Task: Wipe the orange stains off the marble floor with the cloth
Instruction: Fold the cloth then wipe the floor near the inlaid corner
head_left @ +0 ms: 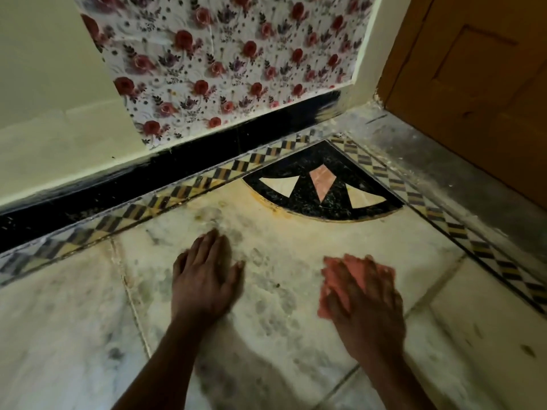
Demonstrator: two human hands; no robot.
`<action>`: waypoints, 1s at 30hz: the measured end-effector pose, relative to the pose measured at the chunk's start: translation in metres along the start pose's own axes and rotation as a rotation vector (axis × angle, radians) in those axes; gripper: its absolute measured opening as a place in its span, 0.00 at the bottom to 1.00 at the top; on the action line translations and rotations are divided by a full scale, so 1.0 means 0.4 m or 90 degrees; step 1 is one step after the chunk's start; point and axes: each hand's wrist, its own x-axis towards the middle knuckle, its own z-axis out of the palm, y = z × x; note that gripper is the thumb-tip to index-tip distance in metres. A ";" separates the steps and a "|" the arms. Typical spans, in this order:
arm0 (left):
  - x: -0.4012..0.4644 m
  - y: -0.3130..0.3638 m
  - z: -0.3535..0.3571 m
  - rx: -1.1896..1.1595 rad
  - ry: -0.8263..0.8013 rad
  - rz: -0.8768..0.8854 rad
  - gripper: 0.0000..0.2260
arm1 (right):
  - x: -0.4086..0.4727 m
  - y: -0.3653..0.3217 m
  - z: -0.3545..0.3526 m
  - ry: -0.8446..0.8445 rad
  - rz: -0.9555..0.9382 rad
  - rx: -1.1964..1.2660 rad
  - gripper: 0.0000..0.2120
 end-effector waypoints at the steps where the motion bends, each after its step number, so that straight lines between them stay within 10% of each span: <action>1: 0.004 0.002 0.001 -0.005 -0.002 0.002 0.36 | 0.055 -0.012 0.000 0.016 0.088 0.007 0.33; 4: 0.001 -0.009 0.008 0.003 0.005 0.004 0.36 | 0.256 -0.160 0.010 0.004 0.202 0.088 0.32; 11: 0.008 -0.003 0.003 0.002 -0.027 -0.006 0.36 | 0.088 -0.219 0.004 -0.083 -0.250 0.004 0.28; 18: 0.015 -0.011 0.022 0.010 -0.015 -0.011 0.36 | 0.471 -0.098 -0.024 0.013 0.298 0.118 0.32; 24: 0.014 0.002 0.005 0.013 -0.024 -0.017 0.35 | 0.247 -0.241 -0.002 -0.114 -0.305 -0.004 0.29; 30: 0.017 -0.002 0.016 0.022 -0.017 -0.023 0.34 | 0.408 -0.019 -0.040 -0.024 0.180 0.050 0.34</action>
